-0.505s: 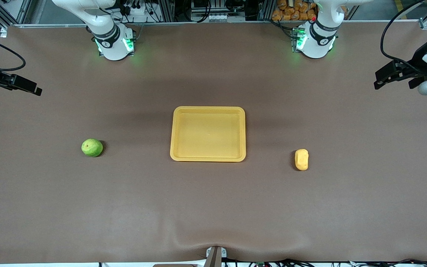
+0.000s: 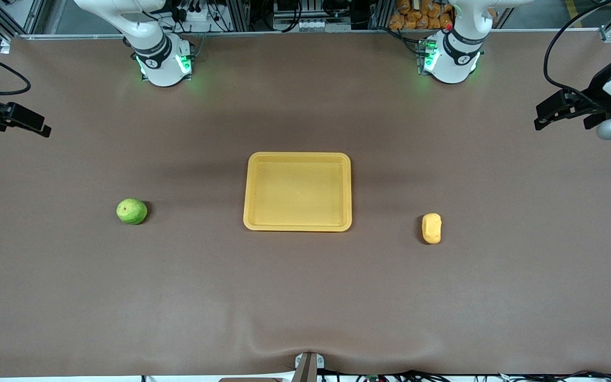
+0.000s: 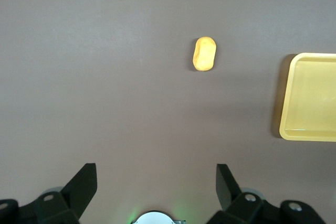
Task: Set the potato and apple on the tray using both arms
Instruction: 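Move the right gripper toward the apple while the left gripper approaches the potato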
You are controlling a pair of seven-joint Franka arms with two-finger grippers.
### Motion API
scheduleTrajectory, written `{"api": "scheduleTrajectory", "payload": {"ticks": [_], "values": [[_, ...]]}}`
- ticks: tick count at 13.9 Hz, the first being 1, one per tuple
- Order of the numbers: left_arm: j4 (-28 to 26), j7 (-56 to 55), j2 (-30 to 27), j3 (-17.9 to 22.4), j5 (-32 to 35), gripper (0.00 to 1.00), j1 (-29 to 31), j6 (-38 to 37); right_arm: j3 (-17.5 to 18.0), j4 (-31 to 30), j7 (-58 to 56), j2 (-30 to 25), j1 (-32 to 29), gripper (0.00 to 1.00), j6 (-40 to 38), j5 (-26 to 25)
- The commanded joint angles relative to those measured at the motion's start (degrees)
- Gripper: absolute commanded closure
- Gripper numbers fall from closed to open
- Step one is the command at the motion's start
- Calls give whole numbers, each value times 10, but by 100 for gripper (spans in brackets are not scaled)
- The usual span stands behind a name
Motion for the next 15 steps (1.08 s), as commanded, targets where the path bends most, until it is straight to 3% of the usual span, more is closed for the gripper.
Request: {"api": "scheduleTrajectory", "payload": {"ticks": [1,15], "values": [[16,7,7,3,-12,0,-1,-6,-3,0,-11,-3,5,0,3,-11],[2,8,37,-4,-13,0,-6,-2,-3,-27,-55,15,3,0,57,-4]]}}
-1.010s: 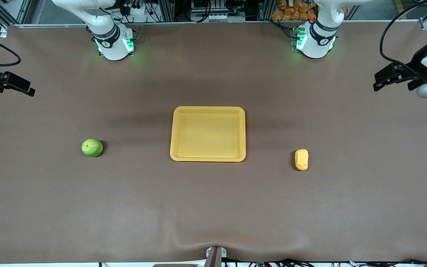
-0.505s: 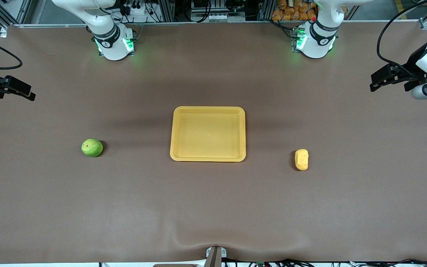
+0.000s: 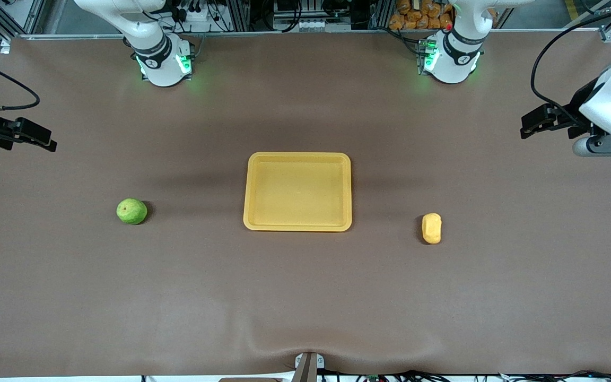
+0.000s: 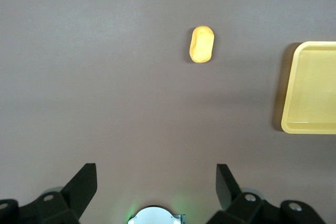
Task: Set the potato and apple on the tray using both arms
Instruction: 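Move the right gripper toward the apple while the left gripper approaches the potato, then lower the right gripper onto the apple while the left gripper grasps the potato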
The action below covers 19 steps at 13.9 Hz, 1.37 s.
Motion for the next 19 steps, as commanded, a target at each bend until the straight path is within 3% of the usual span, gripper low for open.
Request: {"api": "scheduleTrajectory", "payload": {"ticks": [1,5,10,14,19], "values": [[3,8,4,0,-12,0,-1,5,-2,-4,-4,1,2,0,4,-3],[-18,8,13,-7,-10,0,-1,50,-3,-20,-6,5,-13,0,16,30],[-21,-2,71,-19,-7,0,-12,110,-4,-32,-26,11,-25,0,24,45],[-25,-24,117,-19,-6,0,-30,114,-4,-41,-46,10,-27,0,43,59],[-121,-29,123,-19,-2,0,-28,244,-4,-57,-46,11,-27,0,50,62]]}}
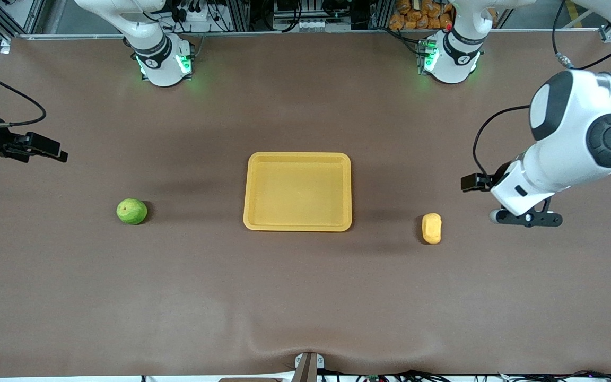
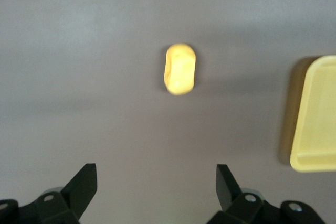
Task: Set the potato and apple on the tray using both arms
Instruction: 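Lower the right gripper onto the apple while the left gripper grasps the potato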
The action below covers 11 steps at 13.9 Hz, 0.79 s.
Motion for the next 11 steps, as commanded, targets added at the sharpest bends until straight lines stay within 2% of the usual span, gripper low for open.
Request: {"api": "scheduleTrajectory", "payload": {"ticks": [1,4,7,11], "values": [[-72,-10,-11,1,-2,0,2,86,3,-20,-12,-5,-9,0,17,15],[-121,-9,-6,0,-2,0,2,166,3,-60,-62,-5,-17,0,62,23],[-131,-8,20,0,-1,0,-5,218,4,-104,-137,-4,-10,0,141,22],[-132,-13,57,2,6,0,-17,278,5,-222,-242,-8,-1,0,318,22]]}}
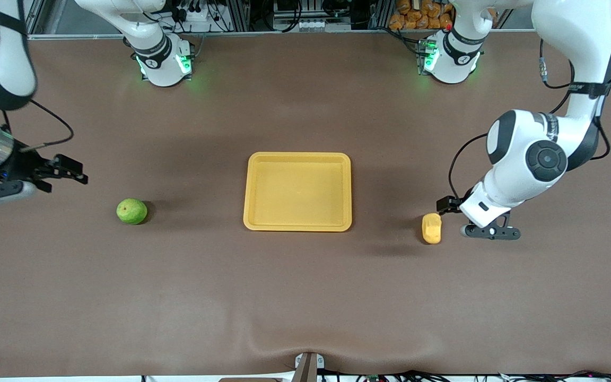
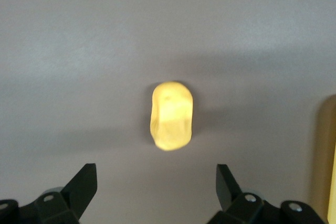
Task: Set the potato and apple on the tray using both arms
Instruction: 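Lower the right gripper onto the apple while the left gripper grasps the potato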
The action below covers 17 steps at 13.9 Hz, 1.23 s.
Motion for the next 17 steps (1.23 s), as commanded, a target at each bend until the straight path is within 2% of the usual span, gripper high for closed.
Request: {"api": "scheduleTrajectory", "payload": {"ticks": [1,5,7,10,12,14,17], "values": [[0,-12,19,2,12,0,-11,39,2,-72,-71,-14,3,0,90,8],[0,-12,58,2,12,0,-11,100,3,-159,-140,12,5,0,251,8],[0,-12,69,3,14,0,-12,114,3,-163,-215,47,7,0,273,9],[-2,-26,83,2,38,0,-12,122,3,-163,-266,91,8,0,302,10],[-5,-55,90,2,66,0,-13,128,7,-172,-290,124,9,0,348,11],[-5,-92,99,2,95,0,-17,135,9,-186,-304,136,9,0,369,11],[-5,-116,116,1,100,0,-21,164,9,-192,-309,154,17,0,372,11]]}}
